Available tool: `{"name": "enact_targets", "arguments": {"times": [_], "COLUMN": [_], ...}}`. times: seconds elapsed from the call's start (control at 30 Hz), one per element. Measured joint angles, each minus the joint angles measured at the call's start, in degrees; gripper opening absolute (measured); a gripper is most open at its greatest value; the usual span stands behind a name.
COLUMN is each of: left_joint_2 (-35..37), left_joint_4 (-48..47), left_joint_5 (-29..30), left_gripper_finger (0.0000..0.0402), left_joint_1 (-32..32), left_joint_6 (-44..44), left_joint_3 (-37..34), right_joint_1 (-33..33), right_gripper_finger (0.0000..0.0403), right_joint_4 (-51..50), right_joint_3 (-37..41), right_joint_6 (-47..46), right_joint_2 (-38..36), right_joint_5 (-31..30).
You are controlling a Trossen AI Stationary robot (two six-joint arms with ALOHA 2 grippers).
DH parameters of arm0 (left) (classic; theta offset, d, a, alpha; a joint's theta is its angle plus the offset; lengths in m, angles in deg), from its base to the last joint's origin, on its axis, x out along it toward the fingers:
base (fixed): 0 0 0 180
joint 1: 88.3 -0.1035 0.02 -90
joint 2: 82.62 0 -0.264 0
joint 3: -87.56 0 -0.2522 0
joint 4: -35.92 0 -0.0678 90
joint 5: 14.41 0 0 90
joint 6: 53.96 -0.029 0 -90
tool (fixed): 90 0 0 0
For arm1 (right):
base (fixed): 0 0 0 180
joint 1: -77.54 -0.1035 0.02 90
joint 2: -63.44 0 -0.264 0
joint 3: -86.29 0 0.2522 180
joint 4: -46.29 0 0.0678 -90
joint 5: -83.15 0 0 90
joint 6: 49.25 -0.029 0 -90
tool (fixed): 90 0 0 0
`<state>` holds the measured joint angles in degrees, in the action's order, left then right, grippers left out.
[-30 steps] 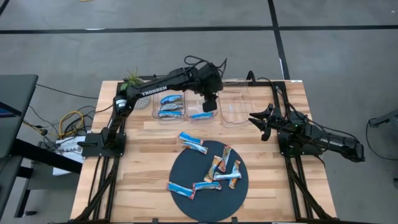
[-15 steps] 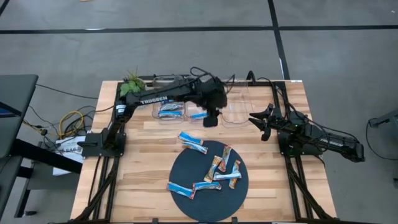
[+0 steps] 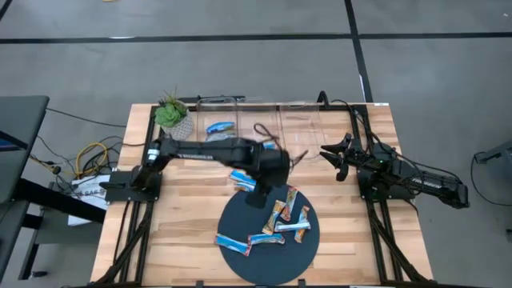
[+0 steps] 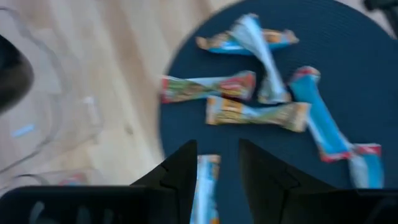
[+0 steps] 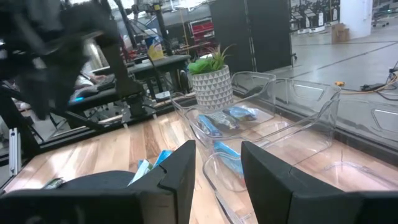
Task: Pick and place Granola Bars by type
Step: Put the red granola bar into the middle transparent bin
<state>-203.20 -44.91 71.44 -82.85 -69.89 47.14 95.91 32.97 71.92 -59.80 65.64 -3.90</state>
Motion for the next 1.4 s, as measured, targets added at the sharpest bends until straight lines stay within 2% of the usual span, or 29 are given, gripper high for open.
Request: {"name": "enact_targets", "arguments": {"times": [0.37,0.67,0.83,0.97,1.23,1.4], "left_joint_2": [0.0,0.0,0.0,-0.1,-0.1,-0.1], "left_joint_4": [-3.7,-8.8,-10.6,-10.5,-9.9,-8.7], "left_joint_5": [-0.1,-2.7,-1.3,0.5,0.5,0.3], "left_gripper_finger": [0.0109,0.0109,0.0112,0.0127,0.0185,0.0207], "left_joint_1": [12.0,15.8,17.2,18.5,21.2,23.9], "left_joint_6": [7.8,18.1,23.6,24.6,26.5,26.6], "left_joint_3": [0.0,-0.6,-2.9,-5.3,-9.4,-13.1], "right_joint_1": [0.0,0.0,0.0,0.0,0.0,0.0], "right_gripper_finger": [0.0123,0.0123,0.0123,0.0123,0.0123,0.0123], "right_joint_4": [0.0,0.0,0.0,0.0,0.0,0.0], "right_joint_3": [0.0,0.0,0.0,0.0,0.0,0.0], "right_joint_6": [0.0,0.0,0.0,0.0,0.0,0.0], "right_joint_2": [0.0,0.0,0.0,0.0,0.0,0.0], "right_joint_5": [0.0,0.0,0.0,0.0,0.0,0.0]}}
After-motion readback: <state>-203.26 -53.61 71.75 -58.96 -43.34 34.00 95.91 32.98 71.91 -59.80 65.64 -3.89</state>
